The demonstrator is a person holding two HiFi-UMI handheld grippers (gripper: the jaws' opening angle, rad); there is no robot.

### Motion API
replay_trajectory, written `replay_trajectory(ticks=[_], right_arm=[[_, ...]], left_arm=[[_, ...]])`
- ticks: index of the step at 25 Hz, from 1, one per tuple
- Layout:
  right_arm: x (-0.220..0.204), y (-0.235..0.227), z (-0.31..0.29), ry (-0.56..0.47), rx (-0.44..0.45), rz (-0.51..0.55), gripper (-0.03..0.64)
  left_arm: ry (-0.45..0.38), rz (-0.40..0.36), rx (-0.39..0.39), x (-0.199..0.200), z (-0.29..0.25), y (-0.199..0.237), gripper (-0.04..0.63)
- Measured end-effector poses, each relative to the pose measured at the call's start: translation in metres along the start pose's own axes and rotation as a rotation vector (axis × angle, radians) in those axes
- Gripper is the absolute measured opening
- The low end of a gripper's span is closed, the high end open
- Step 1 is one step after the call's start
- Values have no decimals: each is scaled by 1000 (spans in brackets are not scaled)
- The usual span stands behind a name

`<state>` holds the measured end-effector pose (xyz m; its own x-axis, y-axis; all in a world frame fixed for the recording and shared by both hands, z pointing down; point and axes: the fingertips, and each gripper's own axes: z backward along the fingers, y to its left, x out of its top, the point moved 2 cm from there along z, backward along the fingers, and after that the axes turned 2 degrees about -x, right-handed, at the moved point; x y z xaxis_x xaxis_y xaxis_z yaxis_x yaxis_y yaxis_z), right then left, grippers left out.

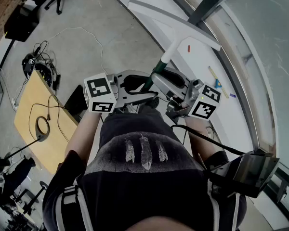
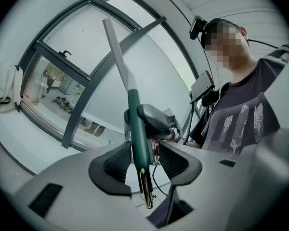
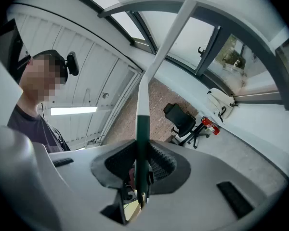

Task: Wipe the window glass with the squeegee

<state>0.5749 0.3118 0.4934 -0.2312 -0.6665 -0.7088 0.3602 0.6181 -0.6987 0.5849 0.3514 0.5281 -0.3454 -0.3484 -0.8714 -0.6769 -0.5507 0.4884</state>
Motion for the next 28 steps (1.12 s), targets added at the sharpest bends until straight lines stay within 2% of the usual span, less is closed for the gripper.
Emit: replay_trajectory(ticks=[3, 6, 13, 16, 21, 28], right_arm=[[-4, 9, -8, 23, -9, 8, 83], [-9, 15, -12, 18, -12, -7, 83], [2, 35, -38, -9, -67, 80, 83], [12, 30, -21, -28, -86, 121, 83], [15, 14, 28, -43, -113, 131, 83], [46, -4, 39, -36, -117, 144, 83]], left_arm=[[-15, 3, 13, -3, 16, -6, 189], [-16, -1, 9, -7, 23, -10, 124], [-20, 5, -80, 13, 46, -9, 106], [18, -16, -98, 16, 25, -6, 106], [73, 6, -76, 3, -22, -5, 104], [20, 24, -24, 23, -45, 15, 104]])
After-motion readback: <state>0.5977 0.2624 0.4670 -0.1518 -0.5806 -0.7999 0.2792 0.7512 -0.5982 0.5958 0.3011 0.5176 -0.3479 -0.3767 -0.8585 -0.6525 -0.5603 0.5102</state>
